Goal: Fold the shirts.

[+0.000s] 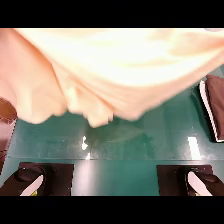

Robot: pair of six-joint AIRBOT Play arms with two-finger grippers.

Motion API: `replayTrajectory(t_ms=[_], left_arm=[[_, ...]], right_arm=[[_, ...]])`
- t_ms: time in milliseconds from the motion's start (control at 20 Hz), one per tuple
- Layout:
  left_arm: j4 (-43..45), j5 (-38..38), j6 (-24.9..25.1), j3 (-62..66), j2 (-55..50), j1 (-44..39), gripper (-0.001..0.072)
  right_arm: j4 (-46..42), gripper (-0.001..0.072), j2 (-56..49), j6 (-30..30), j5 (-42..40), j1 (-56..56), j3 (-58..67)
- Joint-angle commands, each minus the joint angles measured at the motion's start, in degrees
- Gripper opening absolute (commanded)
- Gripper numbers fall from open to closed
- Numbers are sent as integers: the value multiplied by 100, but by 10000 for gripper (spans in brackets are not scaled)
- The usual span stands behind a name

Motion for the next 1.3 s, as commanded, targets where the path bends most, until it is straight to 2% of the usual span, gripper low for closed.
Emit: replayTrajectory(t_ms=[0, 150, 400, 500, 650, 700, 750, 800, 1000, 1250], left_arm=[[31, -1228, -66, -337, -621, -28, 25], [214, -1585, 26, -1495, -1311, -334, 26], [282, -750, 393, -3694, -1954, -1115, 27], [243, -459, 393, -4216, -2048, -1408, 28], [140, -496, 391, -4507, -2048, -1709, 30], [7, -529, 404, -4500, -2041, -1751, 118], [-162, -531, 437, -4494, -2002, -1753, 423], [-229, -549, 435, -4413, -1985, -1751, 561], [-173, -776, 435, -3261, -1985, -1434, 562], [739, 382, 323, -2306, -2135, -758, 561]], right_arm=[[-20, 11, -802, 223, 595, 240, 382], [-24, 11, -1593, 221, 802, 813, -448], [-15, 11, -2151, 162, 120, 1462, -2402], [-4, 11, -2146, 162, -61, 1523, -2857], [-7, 11, -2020, 160, -122, 1480, -3213], [-9, 12, -1969, 160, -127, 1478, -3259], [-15, 12, -1899, 160, -186, 1458, -3309], [0, 12, -1818, 160, -258, 1425, -3368], [-9, 11, -1589, 160, -402, 1410, -3440], [-2, 11, -1510, 160, -407, 1412, -3440]])
